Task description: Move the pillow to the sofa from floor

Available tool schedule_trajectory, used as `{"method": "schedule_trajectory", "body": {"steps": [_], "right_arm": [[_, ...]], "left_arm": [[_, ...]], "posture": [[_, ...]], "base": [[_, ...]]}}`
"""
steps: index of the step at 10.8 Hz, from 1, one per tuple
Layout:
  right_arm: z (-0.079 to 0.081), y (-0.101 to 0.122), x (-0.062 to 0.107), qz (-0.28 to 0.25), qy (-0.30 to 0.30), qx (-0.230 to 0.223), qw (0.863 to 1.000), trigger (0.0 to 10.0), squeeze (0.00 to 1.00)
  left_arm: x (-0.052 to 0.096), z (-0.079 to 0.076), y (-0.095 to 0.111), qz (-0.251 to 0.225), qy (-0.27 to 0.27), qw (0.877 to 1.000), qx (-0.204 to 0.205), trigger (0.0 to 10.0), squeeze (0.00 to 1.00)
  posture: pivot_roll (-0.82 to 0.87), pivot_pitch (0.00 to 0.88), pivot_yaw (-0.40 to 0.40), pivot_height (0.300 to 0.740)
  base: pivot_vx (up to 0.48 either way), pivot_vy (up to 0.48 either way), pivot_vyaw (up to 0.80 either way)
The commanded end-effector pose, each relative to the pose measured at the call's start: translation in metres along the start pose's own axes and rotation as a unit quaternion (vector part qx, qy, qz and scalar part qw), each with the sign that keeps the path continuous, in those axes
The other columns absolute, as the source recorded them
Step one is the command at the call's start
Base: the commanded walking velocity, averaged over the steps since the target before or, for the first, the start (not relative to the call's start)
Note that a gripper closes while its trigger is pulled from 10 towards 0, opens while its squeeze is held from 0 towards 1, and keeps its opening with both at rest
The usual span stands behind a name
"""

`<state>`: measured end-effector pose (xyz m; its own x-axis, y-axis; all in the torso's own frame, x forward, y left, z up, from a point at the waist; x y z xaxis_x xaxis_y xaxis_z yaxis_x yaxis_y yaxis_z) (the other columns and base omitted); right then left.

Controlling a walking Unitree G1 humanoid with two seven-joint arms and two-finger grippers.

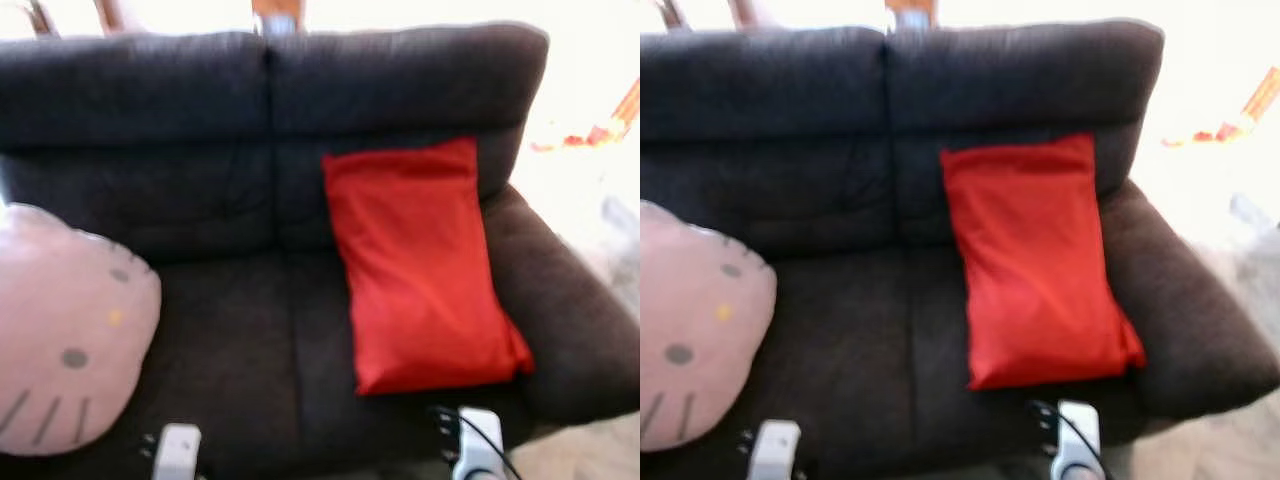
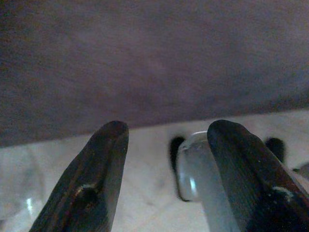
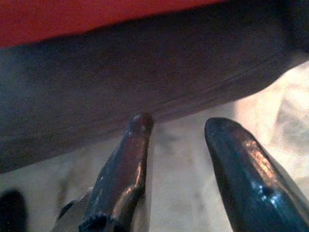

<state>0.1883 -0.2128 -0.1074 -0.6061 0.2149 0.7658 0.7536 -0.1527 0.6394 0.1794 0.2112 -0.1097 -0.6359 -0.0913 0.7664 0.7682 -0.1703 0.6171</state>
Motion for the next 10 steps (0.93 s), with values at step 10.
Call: {"method": "schedule_trajectory", "body": {"steps": [10], "right_arm": [[0.0070, 0.0029, -0.0001, -0.008, 0.015, 0.018, 1.000, 10.0, 0.00]], "left_arm": [[0.0014, 0.0099, -0.0053, 0.011, 0.015, 1.000, 0.000, 10.0, 0.00]], "posture": [[0.06, 0.000, -0.044, 0.740]], "base": [[0.000, -0.349, 0.13]]}}
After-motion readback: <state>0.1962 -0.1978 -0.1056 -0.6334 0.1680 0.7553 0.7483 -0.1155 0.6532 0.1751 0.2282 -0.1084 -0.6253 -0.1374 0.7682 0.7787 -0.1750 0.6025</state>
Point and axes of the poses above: a point about 5 cm out from each wrist's last joint towards the gripper, its own x axis pointing back from the gripper into the wrist, its own y axis along the axis of the wrist's last joint, z = x × y, the point moved 3 cm from there along -x, pointing out of the wrist towards the gripper, and after that the axes turned 5 degrees about -x, right-handed, at the moved point
